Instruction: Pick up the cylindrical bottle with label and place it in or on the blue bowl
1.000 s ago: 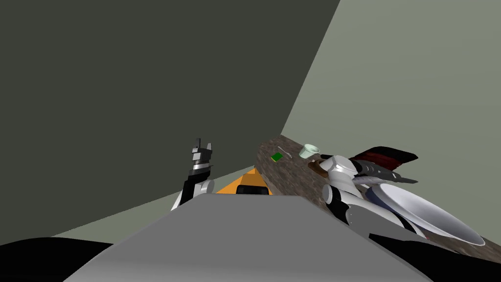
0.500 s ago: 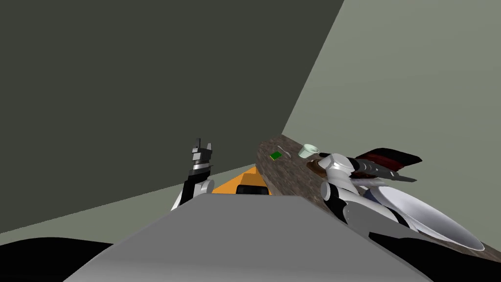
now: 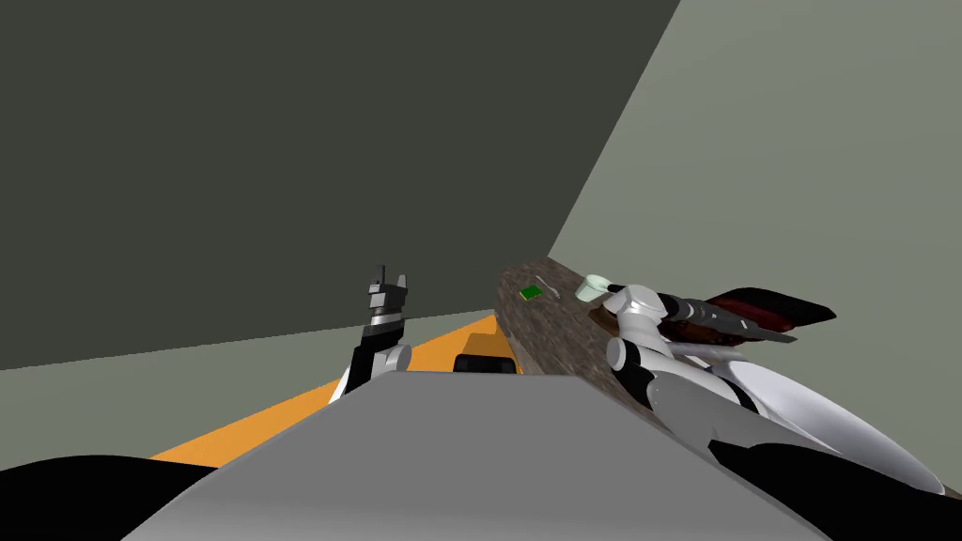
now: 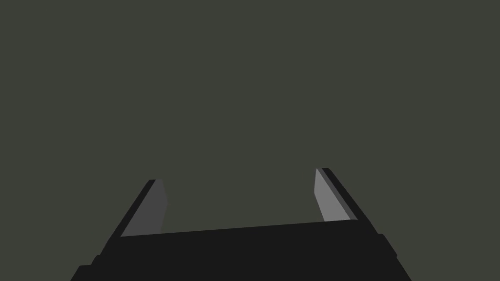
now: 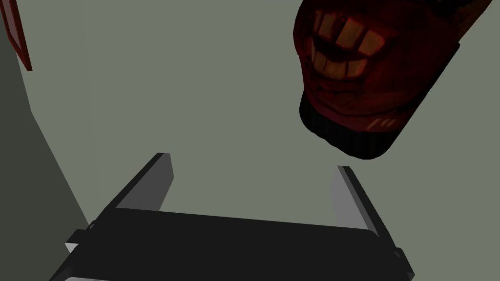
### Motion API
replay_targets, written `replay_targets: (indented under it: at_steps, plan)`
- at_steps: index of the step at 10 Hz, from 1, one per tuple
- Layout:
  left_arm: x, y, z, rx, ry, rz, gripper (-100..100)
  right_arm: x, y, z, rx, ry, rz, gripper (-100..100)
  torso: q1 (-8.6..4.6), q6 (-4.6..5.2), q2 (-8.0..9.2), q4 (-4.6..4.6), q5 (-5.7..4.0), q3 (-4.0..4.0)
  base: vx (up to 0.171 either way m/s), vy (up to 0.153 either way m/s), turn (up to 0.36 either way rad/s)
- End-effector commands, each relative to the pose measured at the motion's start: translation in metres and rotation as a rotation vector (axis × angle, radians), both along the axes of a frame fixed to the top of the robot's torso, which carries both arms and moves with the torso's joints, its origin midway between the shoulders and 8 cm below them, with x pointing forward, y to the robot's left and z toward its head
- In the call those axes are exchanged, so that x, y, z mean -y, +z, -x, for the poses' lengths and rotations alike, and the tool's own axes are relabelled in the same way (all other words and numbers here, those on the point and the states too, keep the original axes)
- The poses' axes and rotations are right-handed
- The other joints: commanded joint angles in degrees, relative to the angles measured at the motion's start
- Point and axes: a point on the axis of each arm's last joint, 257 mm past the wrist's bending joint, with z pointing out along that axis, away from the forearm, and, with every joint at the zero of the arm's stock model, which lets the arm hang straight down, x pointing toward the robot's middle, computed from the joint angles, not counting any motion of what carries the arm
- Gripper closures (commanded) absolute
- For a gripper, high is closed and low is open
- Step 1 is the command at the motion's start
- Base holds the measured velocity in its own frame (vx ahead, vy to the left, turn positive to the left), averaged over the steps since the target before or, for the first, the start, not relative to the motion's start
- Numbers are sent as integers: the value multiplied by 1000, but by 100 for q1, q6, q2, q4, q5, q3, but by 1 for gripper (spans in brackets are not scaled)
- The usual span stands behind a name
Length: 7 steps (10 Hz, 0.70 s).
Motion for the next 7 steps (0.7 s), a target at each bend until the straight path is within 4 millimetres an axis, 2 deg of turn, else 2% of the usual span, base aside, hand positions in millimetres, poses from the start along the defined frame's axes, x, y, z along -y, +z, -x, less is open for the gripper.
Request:
replay_targets:
  at_steps: [1,2,7]
  plan:
    - [0,0,0,0,0,0,0,0,0,0,0,0,0,-100,0,0,0,0,0,0,-65,-23,41]
    - [0,0,0,0,0,0,0,-1,1,1,-2,-5,-1,0,5,6,-20,-3,0,-10,-11,-4,-9]
    - [0,0,0,0,0,0,0,-1,0,1,-2,-4,-1,0,14,3,-52,-12,2,-30,-1,0,0]
